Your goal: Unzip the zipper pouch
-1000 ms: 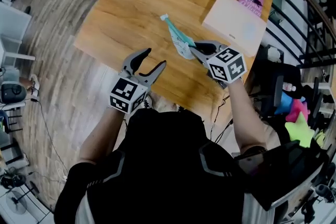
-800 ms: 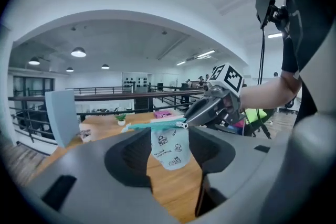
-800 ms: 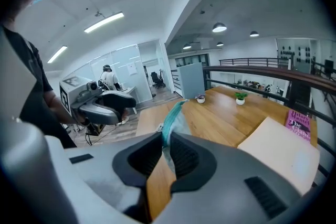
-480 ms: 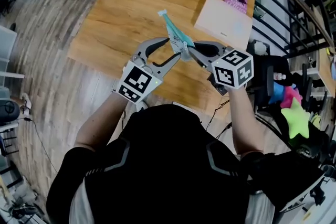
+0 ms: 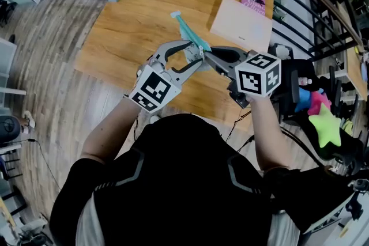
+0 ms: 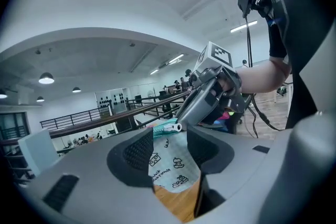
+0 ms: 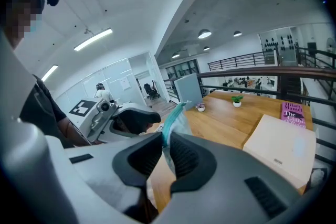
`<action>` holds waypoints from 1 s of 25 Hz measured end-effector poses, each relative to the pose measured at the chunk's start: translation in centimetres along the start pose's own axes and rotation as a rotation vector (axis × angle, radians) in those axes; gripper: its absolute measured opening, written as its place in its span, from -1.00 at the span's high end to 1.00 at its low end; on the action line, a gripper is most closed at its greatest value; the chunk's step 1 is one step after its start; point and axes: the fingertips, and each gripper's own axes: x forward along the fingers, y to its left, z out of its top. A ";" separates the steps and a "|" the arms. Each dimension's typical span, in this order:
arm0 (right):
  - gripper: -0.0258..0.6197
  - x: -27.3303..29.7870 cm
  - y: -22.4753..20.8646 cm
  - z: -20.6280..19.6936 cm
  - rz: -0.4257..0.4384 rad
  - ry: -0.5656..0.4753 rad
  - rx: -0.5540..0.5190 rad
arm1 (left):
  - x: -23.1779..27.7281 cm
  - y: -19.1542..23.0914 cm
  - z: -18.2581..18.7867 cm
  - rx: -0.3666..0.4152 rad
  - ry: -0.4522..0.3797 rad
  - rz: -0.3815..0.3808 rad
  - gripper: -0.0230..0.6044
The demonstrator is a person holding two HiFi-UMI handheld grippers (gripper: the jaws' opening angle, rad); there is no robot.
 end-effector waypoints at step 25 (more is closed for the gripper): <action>0.75 -0.4 1.7 -0.2 0.059 0.028 -0.054 | -1.2 0.3 1.1 -0.211 -0.087 -0.023 0.77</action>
